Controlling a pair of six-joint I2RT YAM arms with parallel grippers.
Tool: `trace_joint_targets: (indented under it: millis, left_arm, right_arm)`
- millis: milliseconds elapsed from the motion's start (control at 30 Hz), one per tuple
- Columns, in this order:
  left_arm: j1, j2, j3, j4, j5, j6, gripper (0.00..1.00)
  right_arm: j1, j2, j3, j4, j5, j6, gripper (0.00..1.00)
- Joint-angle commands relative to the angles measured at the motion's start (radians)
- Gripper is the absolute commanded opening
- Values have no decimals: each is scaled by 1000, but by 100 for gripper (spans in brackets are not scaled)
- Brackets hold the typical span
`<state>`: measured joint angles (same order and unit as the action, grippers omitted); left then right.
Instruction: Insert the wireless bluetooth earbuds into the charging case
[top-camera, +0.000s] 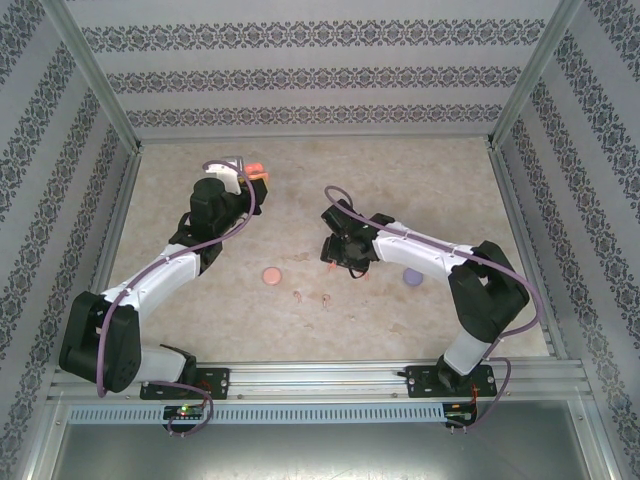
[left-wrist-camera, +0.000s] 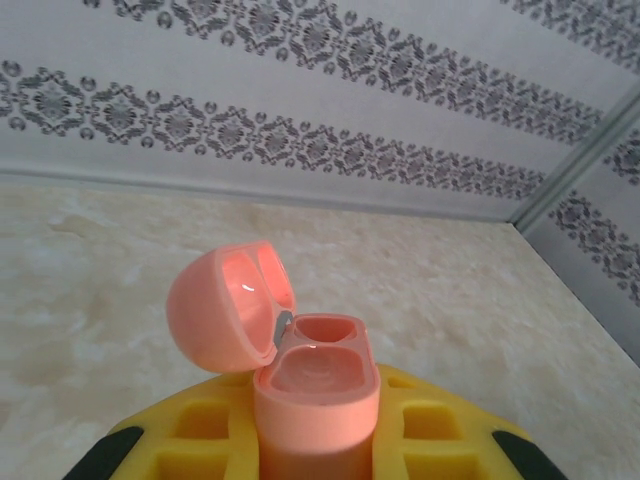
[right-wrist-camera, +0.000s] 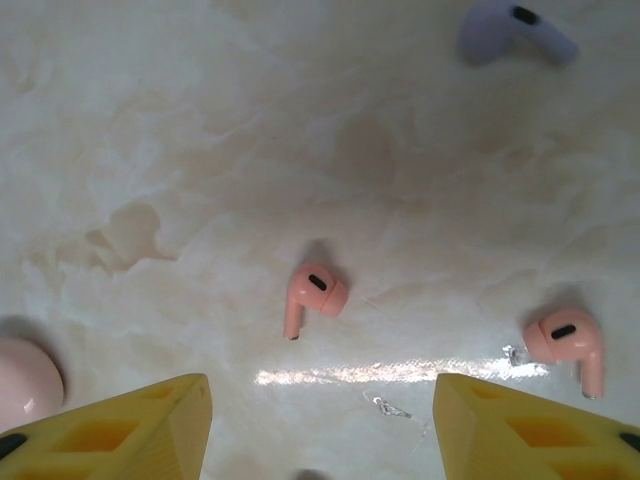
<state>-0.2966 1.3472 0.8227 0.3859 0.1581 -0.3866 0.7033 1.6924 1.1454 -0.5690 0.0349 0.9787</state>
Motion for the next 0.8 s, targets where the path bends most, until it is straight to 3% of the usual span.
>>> trace_joint_targets:
  millis: [0,300,767]
  left_arm:
    - [-3,4,-2,64,-63,-40,0]
    - [-3,21,4,83,-39,-50,0]
    - [-3,28,-7,111,-16,-49,0]
  right_arm:
    - [6,8,12,-13,74,217,60]
    - [16,110,38,-2,25,441,56]
    - [28,210,130,-24,23,516,52]
